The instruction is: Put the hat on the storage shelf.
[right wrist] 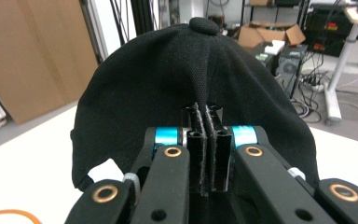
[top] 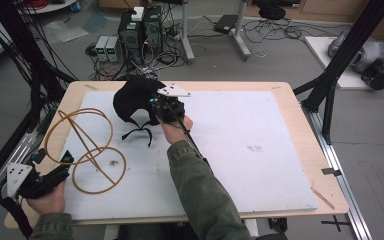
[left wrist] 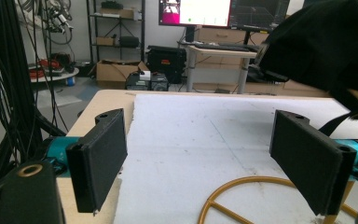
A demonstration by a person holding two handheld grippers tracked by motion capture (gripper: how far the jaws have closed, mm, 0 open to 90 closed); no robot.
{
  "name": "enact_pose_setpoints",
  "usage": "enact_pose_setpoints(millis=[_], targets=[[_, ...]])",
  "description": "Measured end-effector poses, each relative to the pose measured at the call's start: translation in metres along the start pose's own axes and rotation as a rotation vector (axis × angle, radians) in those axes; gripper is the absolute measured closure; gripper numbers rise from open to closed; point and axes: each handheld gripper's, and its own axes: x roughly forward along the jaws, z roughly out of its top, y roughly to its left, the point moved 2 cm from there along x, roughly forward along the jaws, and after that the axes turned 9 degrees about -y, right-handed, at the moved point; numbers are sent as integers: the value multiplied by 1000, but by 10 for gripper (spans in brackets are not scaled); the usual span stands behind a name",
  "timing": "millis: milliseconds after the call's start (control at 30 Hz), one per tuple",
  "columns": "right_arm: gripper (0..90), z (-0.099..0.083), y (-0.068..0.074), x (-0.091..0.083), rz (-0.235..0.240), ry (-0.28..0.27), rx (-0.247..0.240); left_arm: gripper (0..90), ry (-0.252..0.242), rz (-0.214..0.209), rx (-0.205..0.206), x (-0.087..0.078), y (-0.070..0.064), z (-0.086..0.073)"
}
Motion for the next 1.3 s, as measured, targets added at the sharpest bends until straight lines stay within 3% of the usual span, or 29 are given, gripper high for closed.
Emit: enact_pose_setpoints(millis=[233,433,633,767,967,1100,1300], targets=[[887,20,2,-18,-37,-129,-2,193,9,4,-4,0,1,-1],[887,34,3,-32,-25,-198,27,194,4,0,-6,1,0,-1],[885,50,9,-45,-5,-263,22,197,2,-2,-9,0,-1,0],[885,68,13,-57,15,-344,30,200,0,-2,-7,0,0,0],[884,80,14,-66,32,-401,49,200,0,-2,-6,0,0,0],[885,83,16,-67,43,-408,48,200,-3,0,-6,-1,0,0],[885,87,26,-68,103,-419,54,200,-4,-2,-10,-1,0,0]])
